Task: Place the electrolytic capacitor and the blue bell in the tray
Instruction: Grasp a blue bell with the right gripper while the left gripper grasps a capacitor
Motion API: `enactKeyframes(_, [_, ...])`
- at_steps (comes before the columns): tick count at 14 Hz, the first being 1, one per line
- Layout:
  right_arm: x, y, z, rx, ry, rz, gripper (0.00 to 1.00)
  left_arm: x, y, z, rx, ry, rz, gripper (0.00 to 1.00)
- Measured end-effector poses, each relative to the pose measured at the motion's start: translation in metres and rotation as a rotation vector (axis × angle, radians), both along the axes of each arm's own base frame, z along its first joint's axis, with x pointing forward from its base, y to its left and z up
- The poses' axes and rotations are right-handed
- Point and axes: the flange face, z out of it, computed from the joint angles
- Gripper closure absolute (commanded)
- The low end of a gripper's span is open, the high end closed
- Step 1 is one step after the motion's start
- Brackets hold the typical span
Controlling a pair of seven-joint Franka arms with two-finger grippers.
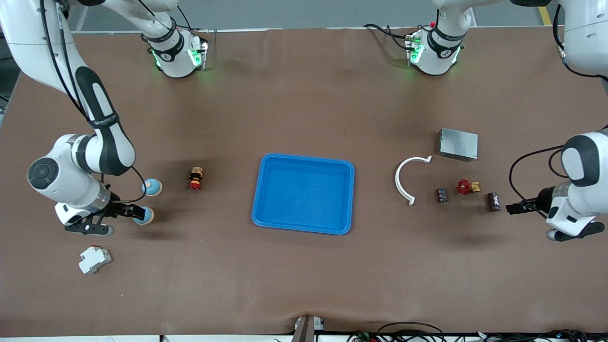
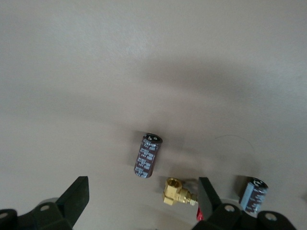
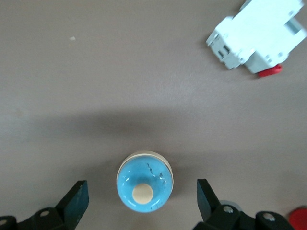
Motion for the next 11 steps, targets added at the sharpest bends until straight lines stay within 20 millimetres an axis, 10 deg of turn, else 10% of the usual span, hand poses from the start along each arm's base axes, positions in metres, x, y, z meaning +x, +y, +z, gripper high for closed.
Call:
enactKeyframes(7, [-0.004, 0.001, -0.038, -0.001, -0.008, 0.001, 0.00, -0.008, -0.007, -0.060, 0.000, 0.008, 0.006, 0.00])
enactKeyframes(9, [-0.004, 0.001, -0.039, -0.001, -0.007, 0.002, 0.48, -0.013, -0.008, -0.076, 0.003, -0.008, 0.017, 0.00])
enactKeyframes(11, [-0.005, 0.002, -0.039, 0.000, -0.004, 0.003, 0.66, -0.019, -0.009, -0.089, 0.003, -0.009, 0.020, 0.00])
